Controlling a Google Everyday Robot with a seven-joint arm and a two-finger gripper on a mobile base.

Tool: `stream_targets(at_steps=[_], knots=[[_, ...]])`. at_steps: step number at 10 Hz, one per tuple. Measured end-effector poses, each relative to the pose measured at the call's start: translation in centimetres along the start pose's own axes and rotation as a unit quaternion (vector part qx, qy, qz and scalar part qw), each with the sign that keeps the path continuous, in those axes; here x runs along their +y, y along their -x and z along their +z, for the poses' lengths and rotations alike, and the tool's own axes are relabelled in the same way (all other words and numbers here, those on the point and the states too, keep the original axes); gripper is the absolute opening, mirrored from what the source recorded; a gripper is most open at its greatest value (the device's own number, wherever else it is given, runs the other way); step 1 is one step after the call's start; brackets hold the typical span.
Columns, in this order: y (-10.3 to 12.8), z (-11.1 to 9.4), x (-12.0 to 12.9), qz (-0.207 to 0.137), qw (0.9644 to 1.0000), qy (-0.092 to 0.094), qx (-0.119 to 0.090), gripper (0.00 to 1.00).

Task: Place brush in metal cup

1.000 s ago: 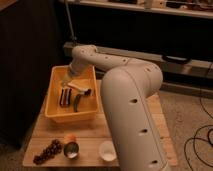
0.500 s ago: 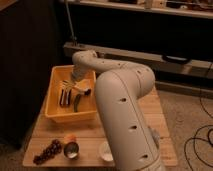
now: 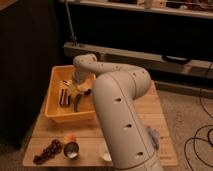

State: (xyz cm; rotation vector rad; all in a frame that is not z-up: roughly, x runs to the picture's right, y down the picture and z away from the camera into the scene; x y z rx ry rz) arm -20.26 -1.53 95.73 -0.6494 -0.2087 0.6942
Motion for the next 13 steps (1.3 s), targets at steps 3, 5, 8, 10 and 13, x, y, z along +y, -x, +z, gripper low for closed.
stream_targets(at_steps=[3, 5, 8, 10, 13], knots=[[-0.7, 1.3, -0.4, 0.01, 0.9999, 0.003, 0.008, 0.8], [-1.1, 2.1, -0.6, 0.022, 0.9997, 0.01, 0.011, 0.76], [-1.7, 3.0, -0.6, 0.034, 0.9988, 0.033, 0.011, 0.46], [-1.6, 3.2, -0.2, 0.036, 0.9981, 0.049, 0.008, 0.28], [-1.3, 2.5, -0.2, 0.037, 0.9974, 0.061, 0.001, 0.01]])
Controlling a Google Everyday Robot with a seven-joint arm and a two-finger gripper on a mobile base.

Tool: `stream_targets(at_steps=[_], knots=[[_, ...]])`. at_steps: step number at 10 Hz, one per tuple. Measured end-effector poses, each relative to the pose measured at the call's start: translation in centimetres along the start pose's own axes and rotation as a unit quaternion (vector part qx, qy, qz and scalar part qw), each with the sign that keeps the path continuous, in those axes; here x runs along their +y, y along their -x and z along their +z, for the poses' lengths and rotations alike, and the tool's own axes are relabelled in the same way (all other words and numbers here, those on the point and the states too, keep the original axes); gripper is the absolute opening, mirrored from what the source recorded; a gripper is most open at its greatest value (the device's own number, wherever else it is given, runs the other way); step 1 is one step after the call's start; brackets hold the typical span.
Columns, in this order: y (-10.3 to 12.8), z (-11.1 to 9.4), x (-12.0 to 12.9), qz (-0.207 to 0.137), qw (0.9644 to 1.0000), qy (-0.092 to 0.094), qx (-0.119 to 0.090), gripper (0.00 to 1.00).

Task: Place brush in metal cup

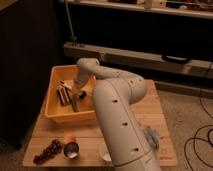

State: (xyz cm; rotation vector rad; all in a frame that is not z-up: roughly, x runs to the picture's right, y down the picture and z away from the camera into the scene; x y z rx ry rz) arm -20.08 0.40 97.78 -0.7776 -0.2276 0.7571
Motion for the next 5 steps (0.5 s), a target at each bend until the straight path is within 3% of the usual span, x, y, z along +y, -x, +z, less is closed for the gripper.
stream_targets(at_steps=[3, 5], knots=[[0.7, -2.9, -0.7, 0.033, 0.9991, 0.01, -0.025, 0.0], [1.3, -6.6, -1.4, 0.067, 0.9958, 0.02, -0.059, 0.0]])
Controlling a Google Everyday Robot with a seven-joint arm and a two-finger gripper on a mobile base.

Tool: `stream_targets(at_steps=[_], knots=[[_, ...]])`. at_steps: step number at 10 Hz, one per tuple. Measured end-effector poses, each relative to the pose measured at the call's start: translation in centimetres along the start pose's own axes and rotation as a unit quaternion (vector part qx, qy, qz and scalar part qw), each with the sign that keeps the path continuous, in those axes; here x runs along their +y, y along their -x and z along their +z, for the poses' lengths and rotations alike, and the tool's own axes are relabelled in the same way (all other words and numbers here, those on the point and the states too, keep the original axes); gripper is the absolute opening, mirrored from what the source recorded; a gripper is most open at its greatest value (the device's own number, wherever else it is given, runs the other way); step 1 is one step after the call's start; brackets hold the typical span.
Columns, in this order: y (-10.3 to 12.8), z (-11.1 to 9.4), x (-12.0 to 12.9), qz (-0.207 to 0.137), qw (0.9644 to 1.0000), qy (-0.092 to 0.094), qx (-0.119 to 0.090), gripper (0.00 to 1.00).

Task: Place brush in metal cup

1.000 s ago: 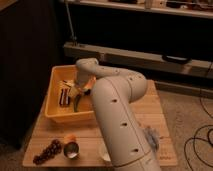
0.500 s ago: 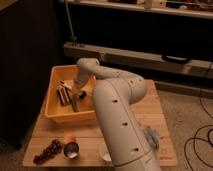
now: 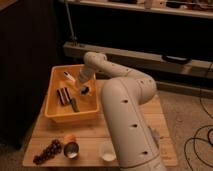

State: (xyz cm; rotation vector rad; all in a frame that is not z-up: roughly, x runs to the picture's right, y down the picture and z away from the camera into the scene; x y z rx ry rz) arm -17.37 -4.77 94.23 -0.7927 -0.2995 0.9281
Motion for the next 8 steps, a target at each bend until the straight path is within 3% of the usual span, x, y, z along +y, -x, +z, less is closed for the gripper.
stream_targets(at_steps=[1, 2, 4, 6, 8], knots=[[0.6, -1.5, 0.2, 0.014, 0.9997, 0.007, -0.017, 0.0], [1.1, -4.3, 0.5, 0.037, 0.9982, 0.02, -0.044, 0.0], [1.4, -7.5, 1.6, 0.057, 0.9946, 0.041, -0.077, 0.0], [1.7, -10.8, 4.5, 0.053, 0.9904, 0.067, -0.108, 0.0], [0.2, -13.2, 8.0, 0.053, 0.9855, 0.087, -0.135, 0.0]])
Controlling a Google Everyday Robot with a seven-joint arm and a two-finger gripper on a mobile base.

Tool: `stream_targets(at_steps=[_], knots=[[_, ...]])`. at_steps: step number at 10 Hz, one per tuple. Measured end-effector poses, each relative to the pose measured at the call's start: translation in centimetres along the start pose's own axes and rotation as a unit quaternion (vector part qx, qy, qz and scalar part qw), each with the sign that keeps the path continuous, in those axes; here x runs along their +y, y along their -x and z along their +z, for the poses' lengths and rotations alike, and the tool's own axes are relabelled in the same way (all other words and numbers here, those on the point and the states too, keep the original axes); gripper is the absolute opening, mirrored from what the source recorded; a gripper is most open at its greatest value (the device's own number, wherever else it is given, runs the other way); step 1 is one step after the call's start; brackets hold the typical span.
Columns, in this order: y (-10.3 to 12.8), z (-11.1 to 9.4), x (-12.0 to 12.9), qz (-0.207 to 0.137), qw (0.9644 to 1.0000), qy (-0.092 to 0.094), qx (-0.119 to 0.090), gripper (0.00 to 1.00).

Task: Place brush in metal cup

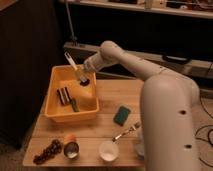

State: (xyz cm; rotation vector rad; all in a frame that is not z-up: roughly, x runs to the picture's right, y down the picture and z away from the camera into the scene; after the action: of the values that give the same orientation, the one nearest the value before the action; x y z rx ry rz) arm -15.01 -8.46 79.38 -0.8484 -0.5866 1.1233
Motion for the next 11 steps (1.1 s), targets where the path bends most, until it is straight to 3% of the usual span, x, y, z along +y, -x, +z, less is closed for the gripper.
stream_targets(at_steps=[2, 7, 11], knots=[[-2.3, -0.3, 4.0, -0.002, 0.9997, 0.018, -0.014, 0.0], [-9.7, -2.0, 13.2, -0.006, 0.9992, 0.029, -0.026, 0.0], [-15.5, -1.8, 15.9, 0.012, 0.9972, 0.071, -0.02, 0.0]])
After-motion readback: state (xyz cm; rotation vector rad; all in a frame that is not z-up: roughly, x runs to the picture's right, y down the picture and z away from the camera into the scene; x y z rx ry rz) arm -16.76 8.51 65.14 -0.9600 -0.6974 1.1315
